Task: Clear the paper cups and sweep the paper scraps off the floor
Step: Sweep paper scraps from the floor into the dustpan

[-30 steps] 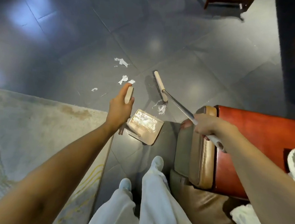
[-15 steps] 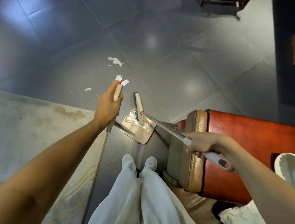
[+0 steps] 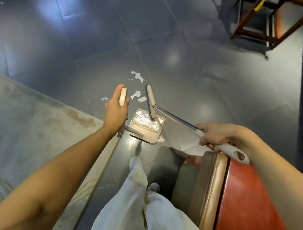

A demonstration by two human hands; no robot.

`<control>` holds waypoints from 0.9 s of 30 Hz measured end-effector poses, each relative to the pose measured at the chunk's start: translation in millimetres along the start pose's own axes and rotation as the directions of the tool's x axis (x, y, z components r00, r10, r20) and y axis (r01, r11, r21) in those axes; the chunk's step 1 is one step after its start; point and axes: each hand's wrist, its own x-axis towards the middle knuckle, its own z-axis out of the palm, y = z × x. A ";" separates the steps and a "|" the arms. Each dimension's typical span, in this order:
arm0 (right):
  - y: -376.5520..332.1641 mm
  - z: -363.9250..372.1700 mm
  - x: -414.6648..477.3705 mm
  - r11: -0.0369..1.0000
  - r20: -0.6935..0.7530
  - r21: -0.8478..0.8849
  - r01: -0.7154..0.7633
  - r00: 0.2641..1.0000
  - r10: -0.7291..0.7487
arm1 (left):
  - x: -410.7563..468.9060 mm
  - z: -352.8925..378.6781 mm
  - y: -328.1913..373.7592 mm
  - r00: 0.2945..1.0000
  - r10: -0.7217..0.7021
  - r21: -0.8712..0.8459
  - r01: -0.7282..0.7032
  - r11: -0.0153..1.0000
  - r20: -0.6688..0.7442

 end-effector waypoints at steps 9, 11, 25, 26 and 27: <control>-102.0 -90.6 71.7 0.987 -0.027 -0.125 0.105 0.994 -0.109 | 89.1 -8.0 6.1 0.991 -0.086 0.001 0.086 0.996 -0.104; -122.2 -111.1 87.0 0.975 -0.031 -0.182 0.126 0.990 -0.134 | 101.7 -8.4 6.1 0.986 -0.119 -0.002 0.120 0.993 -0.115; -214.0 -236.4 250.8 0.683 -0.084 -0.727 0.072 0.977 -0.193 | 179.8 23.6 23.5 0.905 -0.312 -0.036 0.315 0.948 -0.288; -211.5 -233.3 259.9 0.696 -0.045 -0.713 0.089 0.984 -0.172 | 181.7 23.9 24.6 0.901 -0.317 -0.035 0.321 0.946 -0.296; -209.3 -229.1 264.1 0.709 -0.007 -0.698 0.101 0.989 -0.147 | 183.6 23.4 24.7 0.895 -0.323 -0.034 0.329 0.944 -0.306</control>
